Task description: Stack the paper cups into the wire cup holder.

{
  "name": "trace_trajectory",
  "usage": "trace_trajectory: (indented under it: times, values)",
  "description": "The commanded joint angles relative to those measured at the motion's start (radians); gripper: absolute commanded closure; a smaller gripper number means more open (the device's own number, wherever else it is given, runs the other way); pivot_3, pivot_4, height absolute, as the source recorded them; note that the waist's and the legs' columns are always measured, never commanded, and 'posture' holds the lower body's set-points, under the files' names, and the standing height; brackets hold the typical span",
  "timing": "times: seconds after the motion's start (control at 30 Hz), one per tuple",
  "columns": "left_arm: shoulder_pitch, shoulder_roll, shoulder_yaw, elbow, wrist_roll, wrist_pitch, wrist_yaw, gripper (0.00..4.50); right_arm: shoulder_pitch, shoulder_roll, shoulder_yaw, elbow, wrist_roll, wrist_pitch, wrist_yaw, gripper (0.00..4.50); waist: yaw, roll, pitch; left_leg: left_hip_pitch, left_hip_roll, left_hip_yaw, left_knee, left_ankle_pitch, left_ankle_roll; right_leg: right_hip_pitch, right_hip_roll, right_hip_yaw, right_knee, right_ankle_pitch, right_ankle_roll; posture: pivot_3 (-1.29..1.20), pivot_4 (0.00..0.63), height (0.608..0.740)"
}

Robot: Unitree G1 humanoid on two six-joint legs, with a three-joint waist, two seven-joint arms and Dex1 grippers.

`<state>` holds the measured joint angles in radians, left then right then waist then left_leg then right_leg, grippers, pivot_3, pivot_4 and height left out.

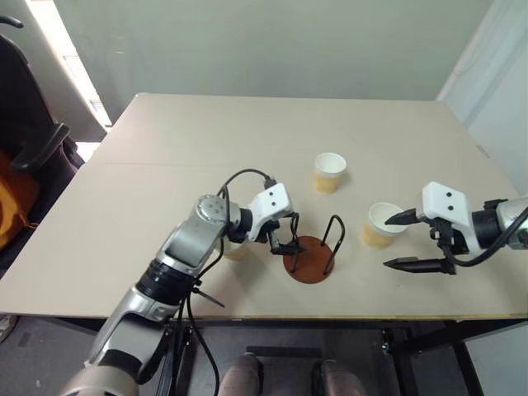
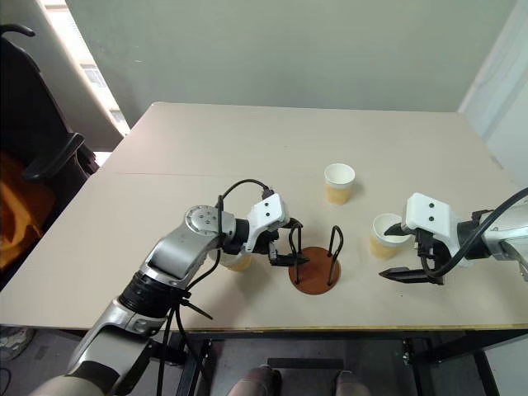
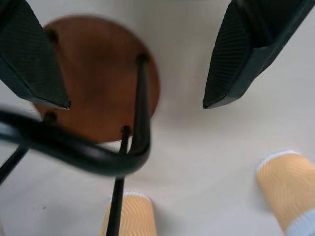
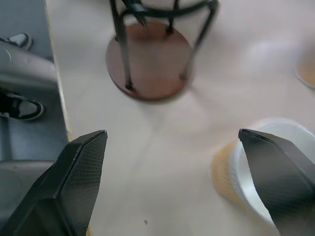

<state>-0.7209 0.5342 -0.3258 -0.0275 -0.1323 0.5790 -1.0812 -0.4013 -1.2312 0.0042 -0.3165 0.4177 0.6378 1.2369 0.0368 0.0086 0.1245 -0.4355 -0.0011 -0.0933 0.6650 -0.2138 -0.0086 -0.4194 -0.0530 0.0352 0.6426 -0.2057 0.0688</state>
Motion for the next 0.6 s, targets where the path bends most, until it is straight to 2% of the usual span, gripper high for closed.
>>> trace_trajectory:
  times: [0.03,0.13,0.3,0.4,0.5,0.6]
  values:
    - [-0.018,0.067,0.081,-0.106,-0.062,-0.042,-0.067,0.06,-0.053,-0.008,0.031,0.056,-0.057,-0.058,0.029,0.03,-0.002,0.0,0.0,0.0,0.0,0.0,0.0,0.0,0.0,0.0,0.0,0.0,0.0,0.0,0.0,0.0,0.15,0.74]
    - [0.018,0.123,0.149,-0.19,-0.132,-0.007,-0.086,0.06,-0.107,0.026,0.083,0.122,-0.103,-0.091,0.04,0.03,-0.005,0.0,0.0,0.0,0.0,0.0,-0.001,-0.001,0.001,0.0,0.0,0.0,0.0,0.0,0.0,0.0,0.15,0.74]
    - [0.131,0.274,0.385,-0.402,-0.347,0.132,-0.117,0.06,-0.209,0.126,0.191,0.262,-0.198,-0.148,0.058,0.03,-0.017,0.0,0.0,0.0,0.001,0.0,-0.001,-0.002,0.001,-0.001,0.0,-0.002,0.0,-0.001,-0.002,0.0,0.15,0.74]
    - [0.173,0.341,0.439,-0.458,-0.406,0.175,-0.111,0.06,-0.24,0.155,0.24,0.327,-0.253,-0.178,0.08,0.03,-0.014,0.001,0.0,0.001,0.002,-0.001,-0.002,-0.002,0.0,-0.002,0.0,-0.004,0.001,-0.002,-0.005,0.0,0.15,0.74]
    - [0.2,0.386,0.471,-0.475,-0.436,0.199,-0.09,0.0,-0.262,0.195,0.281,0.376,-0.296,-0.201,0.094,0.62,-0.01,0.001,0.0,0.001,0.002,-0.003,-0.003,-0.003,0.001,-0.001,-0.001,-0.004,0.002,-0.005,-0.011,0.0,0.15,0.74]
    - [0.209,0.405,0.479,-0.488,-0.458,0.21,-0.065,0.0,-0.283,0.223,0.299,0.398,-0.322,-0.215,0.105,1.63,-0.012,0.001,0.0,0.001,0.002,-0.003,-0.003,-0.006,0.0,-0.002,-0.002,-0.005,0.002,-0.005,-0.017,0.0,0.15,0.74]
